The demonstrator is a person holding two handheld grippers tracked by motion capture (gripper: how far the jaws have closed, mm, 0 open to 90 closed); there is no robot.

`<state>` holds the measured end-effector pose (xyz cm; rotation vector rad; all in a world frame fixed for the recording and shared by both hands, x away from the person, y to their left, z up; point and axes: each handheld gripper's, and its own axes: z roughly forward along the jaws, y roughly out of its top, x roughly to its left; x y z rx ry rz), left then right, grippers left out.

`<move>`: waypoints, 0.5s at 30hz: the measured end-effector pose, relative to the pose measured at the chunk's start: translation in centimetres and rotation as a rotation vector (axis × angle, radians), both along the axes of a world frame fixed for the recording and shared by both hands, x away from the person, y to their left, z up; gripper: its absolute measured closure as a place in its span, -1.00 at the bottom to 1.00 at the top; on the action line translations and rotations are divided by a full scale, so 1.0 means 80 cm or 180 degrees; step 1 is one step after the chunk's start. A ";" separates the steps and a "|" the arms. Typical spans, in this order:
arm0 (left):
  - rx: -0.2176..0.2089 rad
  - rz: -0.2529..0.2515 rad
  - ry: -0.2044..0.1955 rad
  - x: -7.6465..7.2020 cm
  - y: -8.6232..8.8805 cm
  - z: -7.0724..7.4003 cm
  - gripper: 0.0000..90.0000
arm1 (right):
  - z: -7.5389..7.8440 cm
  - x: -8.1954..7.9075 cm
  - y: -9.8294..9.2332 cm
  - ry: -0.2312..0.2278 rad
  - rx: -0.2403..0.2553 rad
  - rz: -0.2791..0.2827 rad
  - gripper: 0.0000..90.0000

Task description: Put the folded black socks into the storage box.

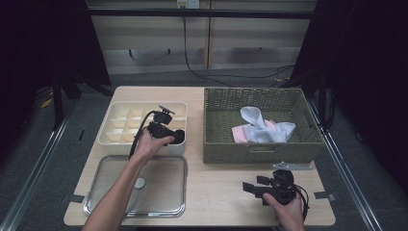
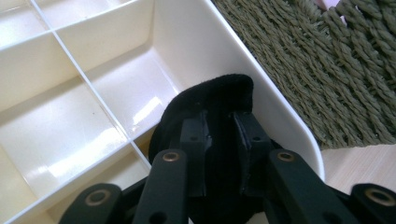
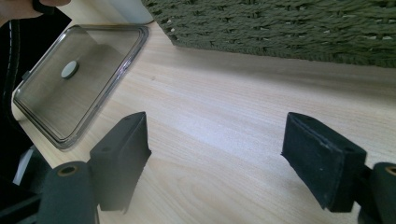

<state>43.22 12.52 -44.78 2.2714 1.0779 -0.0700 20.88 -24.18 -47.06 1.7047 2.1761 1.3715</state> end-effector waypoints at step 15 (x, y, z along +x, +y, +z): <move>-0.0264 0.0161 -0.0025 -0.004 0.012 0.013 0.26 | 0.000 -0.001 -0.002 0.0011 0.0023 -0.0038 -0.50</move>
